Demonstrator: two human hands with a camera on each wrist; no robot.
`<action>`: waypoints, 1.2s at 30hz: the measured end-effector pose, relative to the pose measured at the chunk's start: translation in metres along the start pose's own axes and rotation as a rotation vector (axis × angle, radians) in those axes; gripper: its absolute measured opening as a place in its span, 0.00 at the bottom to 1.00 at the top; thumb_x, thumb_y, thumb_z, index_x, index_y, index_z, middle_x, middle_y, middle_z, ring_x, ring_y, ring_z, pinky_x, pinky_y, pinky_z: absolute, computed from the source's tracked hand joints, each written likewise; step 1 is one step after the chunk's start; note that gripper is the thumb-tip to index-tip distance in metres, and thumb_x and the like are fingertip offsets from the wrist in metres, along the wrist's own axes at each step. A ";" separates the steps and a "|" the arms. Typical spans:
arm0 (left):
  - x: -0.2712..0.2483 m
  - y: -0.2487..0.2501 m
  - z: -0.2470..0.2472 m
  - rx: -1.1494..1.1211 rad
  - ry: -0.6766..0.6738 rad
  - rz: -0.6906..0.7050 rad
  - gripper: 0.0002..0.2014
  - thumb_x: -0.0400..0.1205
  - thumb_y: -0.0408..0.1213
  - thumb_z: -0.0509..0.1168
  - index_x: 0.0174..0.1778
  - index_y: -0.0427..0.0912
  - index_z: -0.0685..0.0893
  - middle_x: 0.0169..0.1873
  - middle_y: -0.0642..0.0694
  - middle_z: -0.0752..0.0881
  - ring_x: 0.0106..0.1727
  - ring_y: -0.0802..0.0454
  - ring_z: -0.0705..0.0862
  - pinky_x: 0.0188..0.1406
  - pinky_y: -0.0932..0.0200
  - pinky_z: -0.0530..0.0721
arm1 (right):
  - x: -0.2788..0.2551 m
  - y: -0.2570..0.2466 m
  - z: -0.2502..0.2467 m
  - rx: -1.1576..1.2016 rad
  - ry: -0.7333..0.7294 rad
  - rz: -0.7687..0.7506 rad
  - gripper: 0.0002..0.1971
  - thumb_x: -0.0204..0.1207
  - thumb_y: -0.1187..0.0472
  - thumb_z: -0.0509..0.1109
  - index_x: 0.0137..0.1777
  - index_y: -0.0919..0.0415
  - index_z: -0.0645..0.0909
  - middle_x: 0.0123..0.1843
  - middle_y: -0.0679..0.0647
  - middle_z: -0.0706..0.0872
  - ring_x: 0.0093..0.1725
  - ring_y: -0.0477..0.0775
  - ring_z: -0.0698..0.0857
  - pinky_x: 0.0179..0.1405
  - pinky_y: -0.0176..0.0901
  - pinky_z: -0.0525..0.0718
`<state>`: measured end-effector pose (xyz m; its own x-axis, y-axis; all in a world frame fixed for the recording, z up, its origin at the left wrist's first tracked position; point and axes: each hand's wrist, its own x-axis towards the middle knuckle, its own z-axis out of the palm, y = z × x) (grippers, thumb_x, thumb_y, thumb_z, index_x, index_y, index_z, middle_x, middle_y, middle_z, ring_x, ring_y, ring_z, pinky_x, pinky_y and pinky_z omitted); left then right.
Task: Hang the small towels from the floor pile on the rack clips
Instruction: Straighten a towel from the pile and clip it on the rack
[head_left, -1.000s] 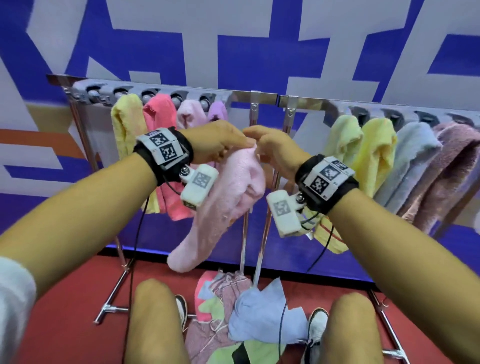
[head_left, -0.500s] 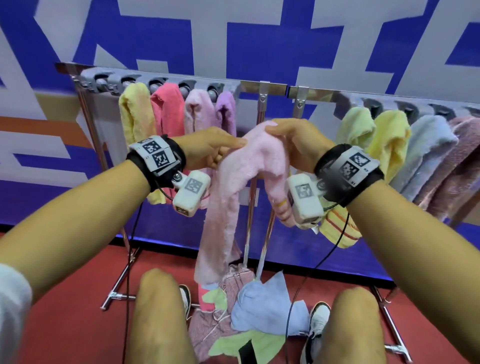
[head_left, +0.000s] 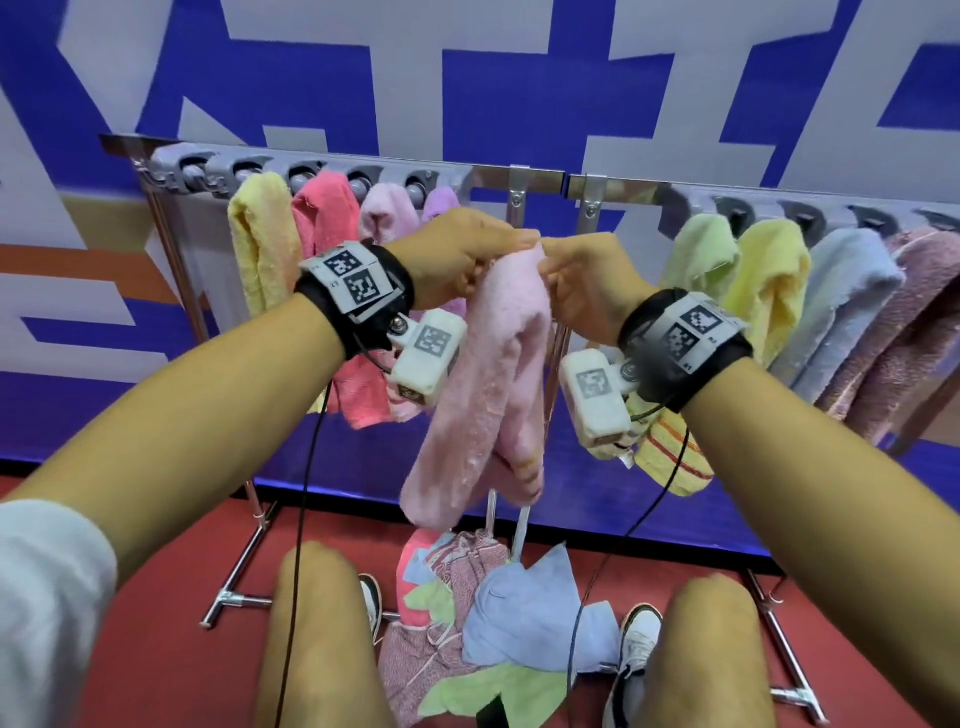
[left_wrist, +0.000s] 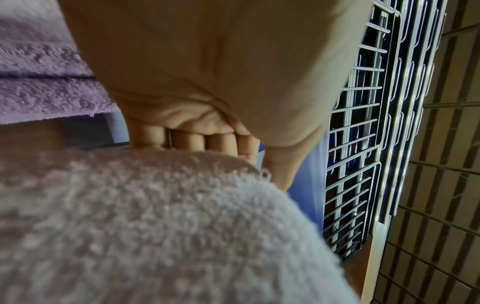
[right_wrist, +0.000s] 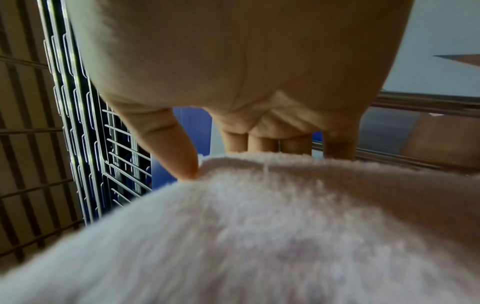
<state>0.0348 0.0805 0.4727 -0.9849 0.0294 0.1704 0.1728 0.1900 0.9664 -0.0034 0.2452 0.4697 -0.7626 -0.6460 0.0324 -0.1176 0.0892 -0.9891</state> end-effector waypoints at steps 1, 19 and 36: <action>-0.001 -0.002 -0.001 0.004 0.010 -0.023 0.37 0.64 0.55 0.83 0.51 0.24 0.80 0.43 0.35 0.73 0.41 0.41 0.67 0.35 0.52 0.63 | 0.002 0.000 -0.001 0.018 -0.021 0.004 0.25 0.52 0.59 0.68 0.53 0.63 0.79 0.46 0.65 0.75 0.42 0.65 0.72 0.43 0.50 0.73; 0.001 -0.012 0.008 -0.102 -0.067 0.023 0.15 0.80 0.37 0.67 0.27 0.47 0.89 0.19 0.55 0.74 0.20 0.61 0.67 0.21 0.68 0.63 | 0.009 0.008 -0.025 -0.005 -0.117 -0.130 0.11 0.81 0.59 0.64 0.46 0.66 0.84 0.34 0.53 0.87 0.34 0.50 0.85 0.33 0.37 0.81; 0.040 0.005 0.075 0.092 -0.250 0.124 0.14 0.77 0.47 0.75 0.35 0.39 0.90 0.30 0.40 0.74 0.32 0.47 0.67 0.33 0.58 0.68 | -0.038 0.007 -0.103 -0.173 0.054 -0.162 0.11 0.68 0.53 0.74 0.32 0.58 0.79 0.31 0.53 0.77 0.31 0.50 0.75 0.28 0.37 0.73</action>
<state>-0.0041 0.1566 0.4697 -0.9285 0.2971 0.2226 0.3023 0.2572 0.9178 -0.0405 0.3483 0.4762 -0.7576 -0.6211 0.2008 -0.3449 0.1197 -0.9310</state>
